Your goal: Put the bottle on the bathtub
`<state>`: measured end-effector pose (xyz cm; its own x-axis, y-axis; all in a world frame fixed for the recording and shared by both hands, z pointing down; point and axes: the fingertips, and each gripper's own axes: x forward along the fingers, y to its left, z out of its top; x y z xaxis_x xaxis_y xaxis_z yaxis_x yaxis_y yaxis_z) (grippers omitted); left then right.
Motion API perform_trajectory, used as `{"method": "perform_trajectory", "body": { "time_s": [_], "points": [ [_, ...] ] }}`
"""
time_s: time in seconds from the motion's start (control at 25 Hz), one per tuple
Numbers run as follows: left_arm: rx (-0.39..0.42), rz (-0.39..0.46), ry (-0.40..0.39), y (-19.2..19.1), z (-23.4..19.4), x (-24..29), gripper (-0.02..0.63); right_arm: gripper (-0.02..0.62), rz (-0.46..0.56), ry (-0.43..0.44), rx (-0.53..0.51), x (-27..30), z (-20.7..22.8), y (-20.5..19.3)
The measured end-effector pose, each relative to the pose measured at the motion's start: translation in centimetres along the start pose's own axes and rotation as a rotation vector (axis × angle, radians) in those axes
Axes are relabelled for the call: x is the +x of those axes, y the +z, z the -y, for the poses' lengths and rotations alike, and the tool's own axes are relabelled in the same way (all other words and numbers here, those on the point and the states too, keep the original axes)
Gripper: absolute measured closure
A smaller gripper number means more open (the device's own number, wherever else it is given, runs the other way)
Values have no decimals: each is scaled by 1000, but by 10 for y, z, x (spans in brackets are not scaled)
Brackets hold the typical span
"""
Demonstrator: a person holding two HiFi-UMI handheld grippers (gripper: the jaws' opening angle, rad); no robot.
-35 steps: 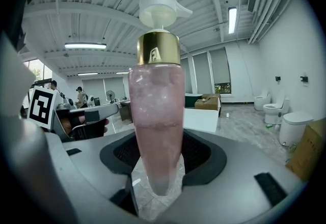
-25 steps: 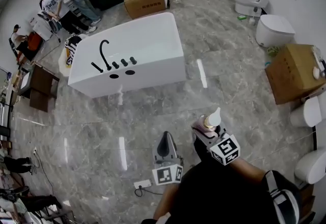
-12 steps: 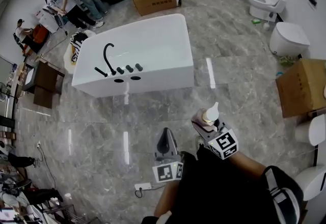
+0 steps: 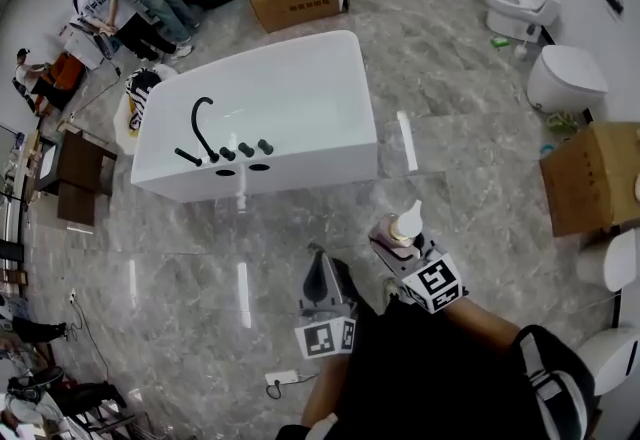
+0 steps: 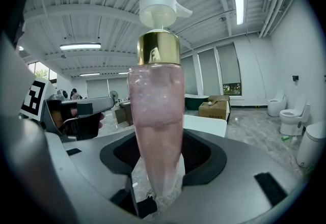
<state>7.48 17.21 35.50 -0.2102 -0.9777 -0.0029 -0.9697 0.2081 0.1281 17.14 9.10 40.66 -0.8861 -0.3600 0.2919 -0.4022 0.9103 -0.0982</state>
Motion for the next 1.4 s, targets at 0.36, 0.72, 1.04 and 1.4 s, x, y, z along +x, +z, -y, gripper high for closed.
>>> {"method": "perform_trajectory", "body": {
  "time_s": [0.36,0.72,1.04,1.4],
  "points": [
    [-16,-27,-80,-4,-72,98,592,370,-41,-81,31,98,34,11],
    [-25,-71,-182,-1,-173,209,592,370,-59,-201,50,225,62,33],
    [4,-77,-298,-5,-219,281,592,370,-72,-315,79,304,93,28],
    [-20,-93,-307,-28,-238,328,592,370,-114,-325,85,368,132,1]
  ]
}}
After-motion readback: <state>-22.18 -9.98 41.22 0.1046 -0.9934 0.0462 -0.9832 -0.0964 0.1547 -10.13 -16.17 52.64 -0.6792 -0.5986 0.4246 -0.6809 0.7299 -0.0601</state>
